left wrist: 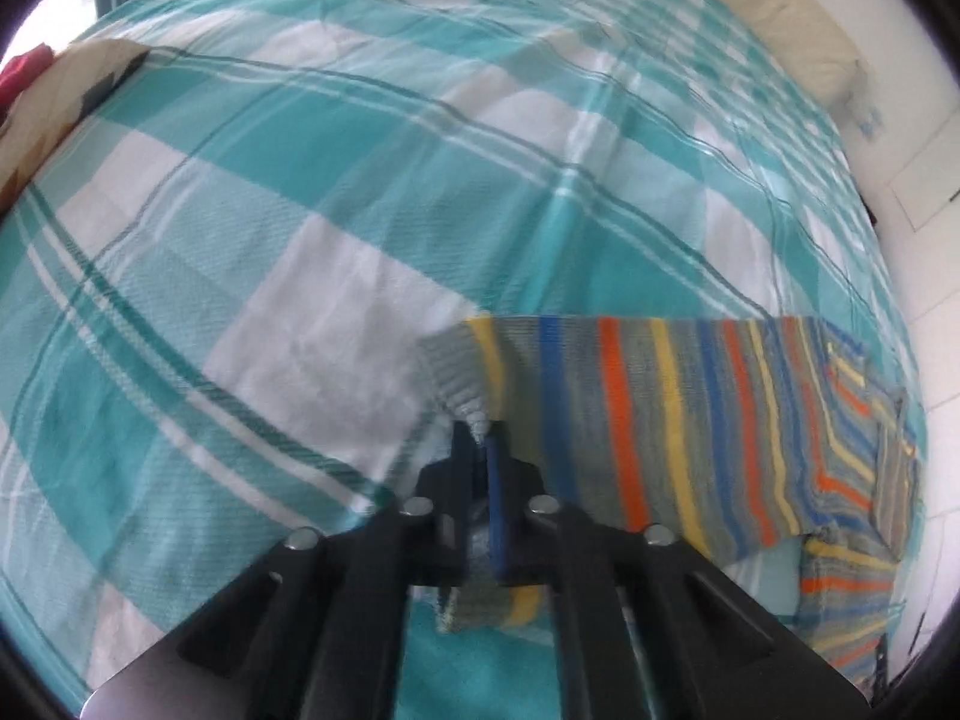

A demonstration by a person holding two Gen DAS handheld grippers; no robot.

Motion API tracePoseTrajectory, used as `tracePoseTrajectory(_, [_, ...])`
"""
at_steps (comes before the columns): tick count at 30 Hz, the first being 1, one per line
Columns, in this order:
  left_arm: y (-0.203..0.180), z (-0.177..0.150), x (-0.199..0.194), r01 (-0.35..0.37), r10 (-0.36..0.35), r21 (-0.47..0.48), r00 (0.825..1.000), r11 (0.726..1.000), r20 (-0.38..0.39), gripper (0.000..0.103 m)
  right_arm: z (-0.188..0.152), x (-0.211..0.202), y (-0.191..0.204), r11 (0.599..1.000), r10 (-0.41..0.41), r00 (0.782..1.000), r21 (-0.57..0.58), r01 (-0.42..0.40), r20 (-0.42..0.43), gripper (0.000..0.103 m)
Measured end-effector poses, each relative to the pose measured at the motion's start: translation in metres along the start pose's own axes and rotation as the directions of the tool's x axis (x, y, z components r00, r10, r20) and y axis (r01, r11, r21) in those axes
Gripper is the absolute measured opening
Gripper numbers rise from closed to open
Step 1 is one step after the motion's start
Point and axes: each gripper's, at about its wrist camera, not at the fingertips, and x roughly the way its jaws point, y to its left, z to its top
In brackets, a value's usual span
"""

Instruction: Fold small clothes

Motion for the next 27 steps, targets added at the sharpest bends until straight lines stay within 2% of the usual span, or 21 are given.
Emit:
tracePoseTrajectory(3, [-0.036,0.010,-0.033,0.022,-0.028,0.081,0.998,0.996,0.064,0.003,0.000,0.000,0.001,1.000,-0.001,1.000,-0.002,0.001,-0.001,0.098])
tracePoseTrajectory(6, [-0.103,0.008,-0.075,0.110,-0.138,0.220,0.984,0.969,0.114,0.003,-0.001,0.000,0.001,1.000,-0.003,1.000,-0.003,0.003,-0.002,0.098])
tracePoseTrajectory(9, [-0.187,-0.001,-0.106,0.191,-0.251,0.378,0.961,0.906,0.117,0.003,0.000,0.001,0.002,1.000,-0.005,1.000,-0.007,0.005,-0.005,0.098])
tracePoseTrajectory(12, [-0.274,-0.022,-0.115,0.260,-0.341,0.512,0.938,0.818,0.067,0.003,0.000,0.002,0.001,1.000,-0.003,1.000,-0.007,0.003,-0.005,0.098])
tracePoseTrajectory(16, [-0.358,-0.055,-0.095,0.296,-0.374,0.617,0.927,0.729,-0.002,0.004,0.000,0.002,0.001,1.000,-0.002,1.000,-0.006,0.002,-0.005,0.098])
tracePoseTrajectory(17, [-0.373,-0.065,-0.085,0.319,-0.386,0.630,0.922,0.708,-0.033,0.007,0.000,0.001,0.001,1.000,-0.002,1.000,-0.006,0.002,-0.005,0.098])
tracePoseTrajectory(18, [-0.387,-0.074,-0.073,0.336,-0.385,0.632,0.921,0.698,-0.063,0.015,0.000,0.001,0.001,1.000,-0.002,1.000,-0.006,0.002,-0.005,0.098])
tracePoseTrajectory(19, [-0.394,-0.080,-0.063,0.337,-0.367,0.624,0.926,0.705,-0.086,0.042,0.000,0.001,0.001,1.000,-0.002,1.000,-0.006,0.002,-0.005,0.098])
tracePoseTrajectory(21, [-0.399,-0.086,-0.050,0.326,-0.333,0.585,0.938,0.742,-0.101,0.077,0.000,0.002,0.001,1.000,0.001,1.000,-0.005,-0.001,-0.005,0.098])
tracePoseTrajectory(22, [-0.392,-0.086,-0.049,0.325,-0.335,0.559,0.938,0.762,-0.088,0.079,0.001,0.002,0.001,1.000,0.001,1.000,-0.005,-0.001,-0.005,0.098])
tracePoseTrajectory(24, [-0.377,-0.083,-0.051,0.338,-0.337,0.529,0.936,0.779,-0.101,0.079,0.000,0.001,0.001,1.000,0.002,1.000,-0.004,-0.002,-0.005,0.098])
tracePoseTrajectory(26, [-0.352,-0.075,-0.056,0.286,-0.285,0.508,0.955,0.813,-0.082,0.080,0.001,0.001,0.001,1.000,0.004,1.000,-0.004,-0.004,-0.006,0.098])
tracePoseTrajectory(27, [-0.339,-0.072,-0.057,0.245,-0.247,0.507,0.967,0.827,-0.063,0.085,0.000,0.001,0.001,1.000,0.003,1.000,-0.005,-0.003,-0.006,0.099])
